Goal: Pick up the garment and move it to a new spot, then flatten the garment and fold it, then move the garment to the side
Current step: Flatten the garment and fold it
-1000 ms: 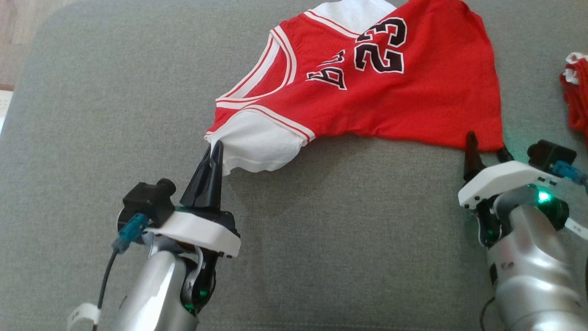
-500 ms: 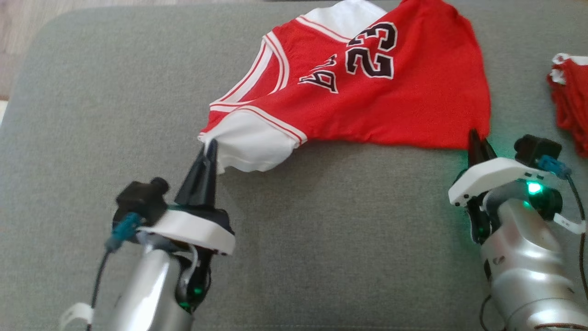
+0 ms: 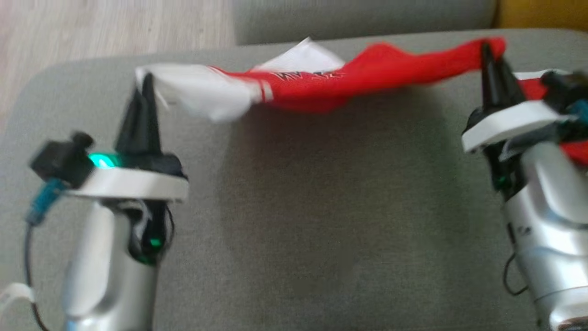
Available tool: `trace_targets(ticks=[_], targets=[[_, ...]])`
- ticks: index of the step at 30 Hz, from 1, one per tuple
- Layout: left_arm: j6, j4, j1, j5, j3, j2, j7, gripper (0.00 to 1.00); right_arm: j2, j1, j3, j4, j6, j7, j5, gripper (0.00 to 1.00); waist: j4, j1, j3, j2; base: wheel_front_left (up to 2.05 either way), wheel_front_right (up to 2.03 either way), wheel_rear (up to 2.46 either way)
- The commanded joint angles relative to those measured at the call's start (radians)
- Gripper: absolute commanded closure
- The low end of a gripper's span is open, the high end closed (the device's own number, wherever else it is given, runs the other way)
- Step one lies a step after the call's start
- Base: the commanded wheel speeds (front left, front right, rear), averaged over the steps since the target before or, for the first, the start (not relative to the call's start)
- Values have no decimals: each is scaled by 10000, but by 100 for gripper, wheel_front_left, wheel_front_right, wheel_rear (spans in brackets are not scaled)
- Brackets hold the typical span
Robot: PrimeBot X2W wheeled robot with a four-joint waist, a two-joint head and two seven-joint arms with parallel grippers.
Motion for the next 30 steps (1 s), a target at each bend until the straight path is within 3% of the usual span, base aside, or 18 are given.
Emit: trace_targets(ticks=[1,10,15,19,24,30], targets=[[-87,-507,-685,32,496,190,-78,100,-162,-405,294,-757,-9,120,146,100,-191,0,-335,0,0,0,0],[-100,-2215,-1806,-182,1263,571,32,100,-1011,-32,483,-4919,-9,1635,671,100,-543,0,-1213,0,0,0,0],[246,-3730,-1973,-290,1489,767,833,100,-934,581,-68,-7190,-9,2829,479,100,-613,0,-1197,0,0,0,0],[284,-4474,-2296,-253,1465,1120,1594,100,-676,839,-507,-8469,-9,3896,154,100,-607,0,-758,0,0,0,0],[177,-3830,-3377,79,1411,1779,2032,100,-502,212,-611,-8645,-9,4707,-101,100,-609,0,489,0,0,0,0],[-159,-1310,-6160,275,1031,2529,1816,100,-901,-2553,-195,-6422,-9,4264,-509,100,-591,0,2406,0,0,0,0]])
